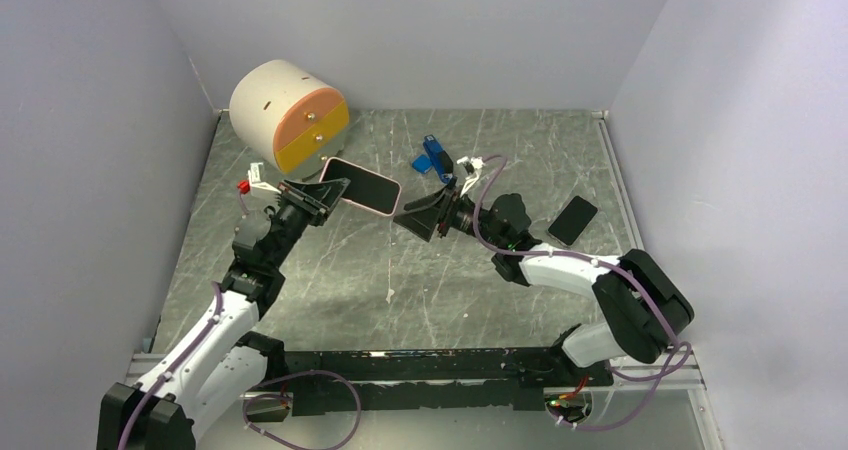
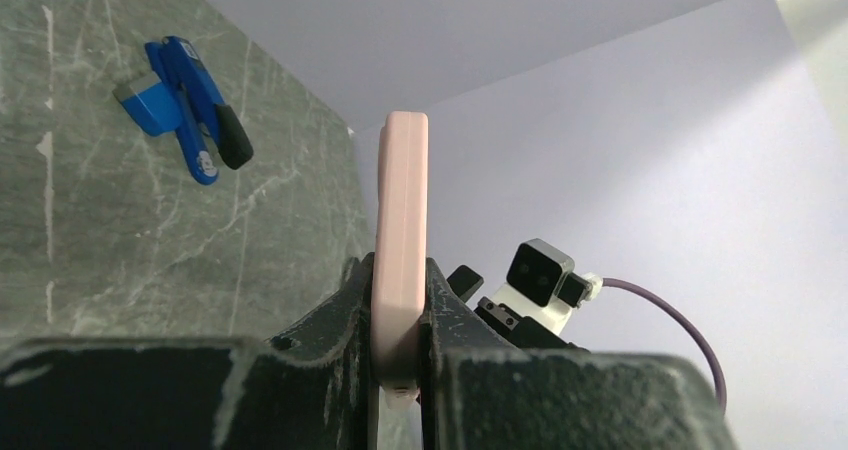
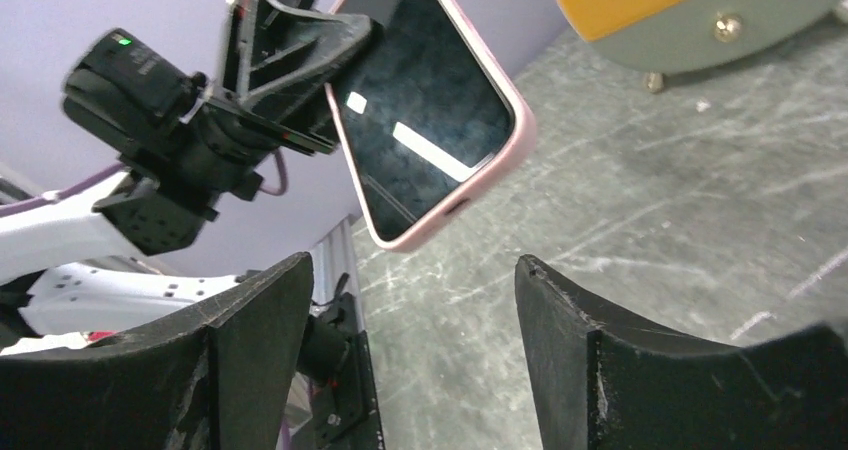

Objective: Take the phone out of the phone case
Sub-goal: Pick up the phone at the center of the board, then remove the phone case from the phone.

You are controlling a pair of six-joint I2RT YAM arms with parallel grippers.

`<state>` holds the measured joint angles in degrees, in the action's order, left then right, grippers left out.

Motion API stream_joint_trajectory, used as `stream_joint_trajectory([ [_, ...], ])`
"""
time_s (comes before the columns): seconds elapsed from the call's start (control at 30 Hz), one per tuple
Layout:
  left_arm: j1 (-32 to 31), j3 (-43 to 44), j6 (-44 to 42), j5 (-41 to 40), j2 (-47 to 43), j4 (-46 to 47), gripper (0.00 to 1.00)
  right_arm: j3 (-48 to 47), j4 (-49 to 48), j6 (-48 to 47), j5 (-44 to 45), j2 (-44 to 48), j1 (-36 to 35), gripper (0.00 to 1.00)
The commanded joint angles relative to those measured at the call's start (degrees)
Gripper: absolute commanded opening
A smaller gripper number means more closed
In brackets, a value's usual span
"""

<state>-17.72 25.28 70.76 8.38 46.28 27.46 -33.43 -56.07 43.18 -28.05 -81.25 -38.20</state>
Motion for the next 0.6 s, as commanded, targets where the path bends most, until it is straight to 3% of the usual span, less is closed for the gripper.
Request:
stream_joint_trajectory([
  [0.0, 0.1, 0.2, 5.4, 2.3, 0.0, 10.4, 0.02, -3.2, -8.0, 2.8, -4.0, 0.2, 0.0, 0.74],
  [0.23, 0.1, -0.5, 7.8, 3.6, 1.7, 13.8, 0.03, -4.6, -11.3, 4.7, -7.1, -1.1, -0.1, 0.58],
  [0.57, 0.1, -1.2, 9.3, 4.3, 1.6, 15.5, 0.03, -6.0, -13.7, 6.0, -9.5, -2.8, -0.2, 0.46],
])
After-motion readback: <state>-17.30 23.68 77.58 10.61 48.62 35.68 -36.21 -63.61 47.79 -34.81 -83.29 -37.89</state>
